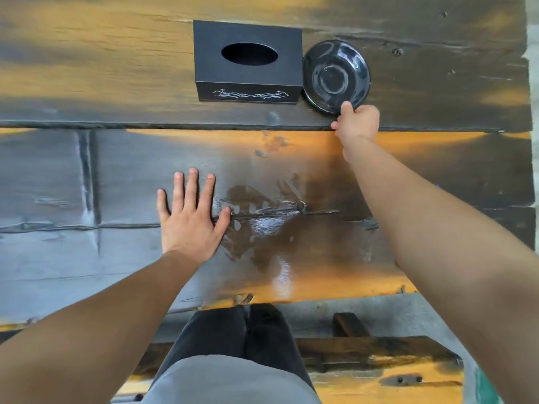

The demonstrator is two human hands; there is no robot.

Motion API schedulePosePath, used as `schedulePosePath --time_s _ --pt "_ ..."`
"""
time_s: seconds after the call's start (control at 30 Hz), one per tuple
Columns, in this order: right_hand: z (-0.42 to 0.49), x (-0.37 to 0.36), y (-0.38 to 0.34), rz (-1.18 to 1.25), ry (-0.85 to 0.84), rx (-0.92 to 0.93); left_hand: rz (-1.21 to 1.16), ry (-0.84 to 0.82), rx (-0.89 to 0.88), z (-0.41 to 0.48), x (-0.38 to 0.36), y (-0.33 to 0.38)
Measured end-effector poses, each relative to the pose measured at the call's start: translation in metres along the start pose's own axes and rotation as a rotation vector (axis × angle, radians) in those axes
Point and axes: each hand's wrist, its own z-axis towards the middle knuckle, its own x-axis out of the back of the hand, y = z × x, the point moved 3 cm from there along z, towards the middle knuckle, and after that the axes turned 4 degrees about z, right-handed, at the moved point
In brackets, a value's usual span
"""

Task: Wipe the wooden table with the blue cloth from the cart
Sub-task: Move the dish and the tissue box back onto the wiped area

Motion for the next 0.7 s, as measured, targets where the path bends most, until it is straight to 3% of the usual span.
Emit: schedulePosePath --time_s 0.27,0.7 --pt "-0.005 -0.003 -0.016 0.297 0.073 -0.230 -0.010 0.001 0.000 0.001 -0.002 0.000" --pt "-0.061 0.055 0.035 0.279 0.130 -0.077 -0.042 -0.001 0.008 0.000 0.000 0.001"
